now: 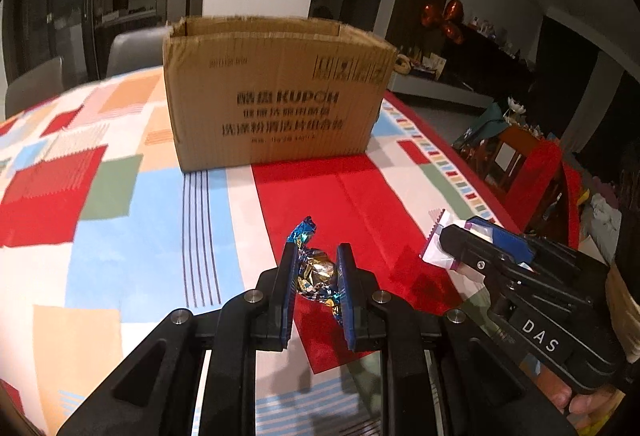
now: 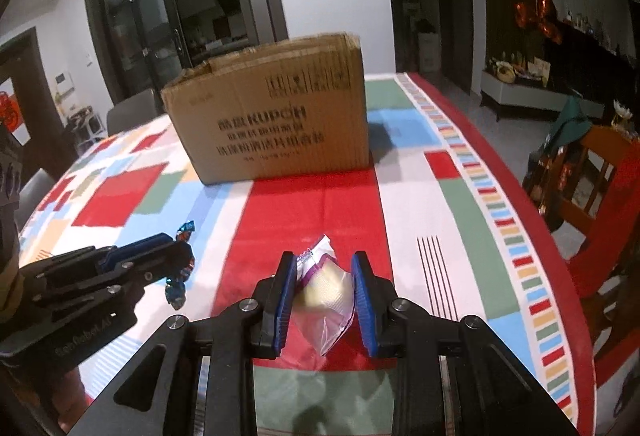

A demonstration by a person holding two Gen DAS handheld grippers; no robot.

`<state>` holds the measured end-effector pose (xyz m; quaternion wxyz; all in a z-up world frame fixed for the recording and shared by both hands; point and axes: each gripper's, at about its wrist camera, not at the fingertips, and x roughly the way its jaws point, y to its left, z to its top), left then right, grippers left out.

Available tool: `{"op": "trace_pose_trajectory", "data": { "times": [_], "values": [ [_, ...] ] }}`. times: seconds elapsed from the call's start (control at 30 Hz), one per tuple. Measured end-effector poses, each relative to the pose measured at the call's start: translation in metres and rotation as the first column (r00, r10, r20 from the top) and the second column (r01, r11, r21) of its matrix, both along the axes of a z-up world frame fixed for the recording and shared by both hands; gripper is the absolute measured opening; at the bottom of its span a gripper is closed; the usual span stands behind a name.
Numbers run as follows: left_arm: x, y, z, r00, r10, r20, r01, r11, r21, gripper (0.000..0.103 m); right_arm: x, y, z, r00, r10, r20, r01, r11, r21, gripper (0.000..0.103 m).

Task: Organize snacks
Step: 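Grasp the blue-gold wrapped candy with the left tool while the right tool grasps the clear cake bag, then carry both held snacks into the cardboard box and open both tools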

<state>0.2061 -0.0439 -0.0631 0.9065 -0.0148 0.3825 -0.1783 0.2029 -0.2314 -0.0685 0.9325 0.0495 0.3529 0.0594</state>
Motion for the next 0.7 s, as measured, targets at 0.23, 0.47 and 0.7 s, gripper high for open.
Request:
{"op": "trace_pose_trajectory", "data": {
  "times": [0.23, 0.47, 0.7],
  "values": [
    [-0.004, 0.005, 0.031, 0.996, 0.023, 0.086, -0.023, 1.0, 0.006, 0.02, -0.004, 0.005, 0.032, 0.996, 0.022, 0.092, -0.022, 1.0, -0.004, 0.03],
    [-0.001, 0.009, 0.059, 0.986, 0.037, 0.164, -0.039, 0.999, 0.009, 0.02, -0.001, 0.007, 0.057, 0.985, 0.024, 0.169, -0.023, 1.0, -0.006, 0.03],
    [0.004, 0.011, 0.085, 0.967, 0.043, 0.252, -0.047, 0.999, 0.009, 0.02, 0.005, 0.007, 0.077, 0.974, 0.02, 0.225, -0.022, 1.0, 0.008, 0.03]
  ]
}}
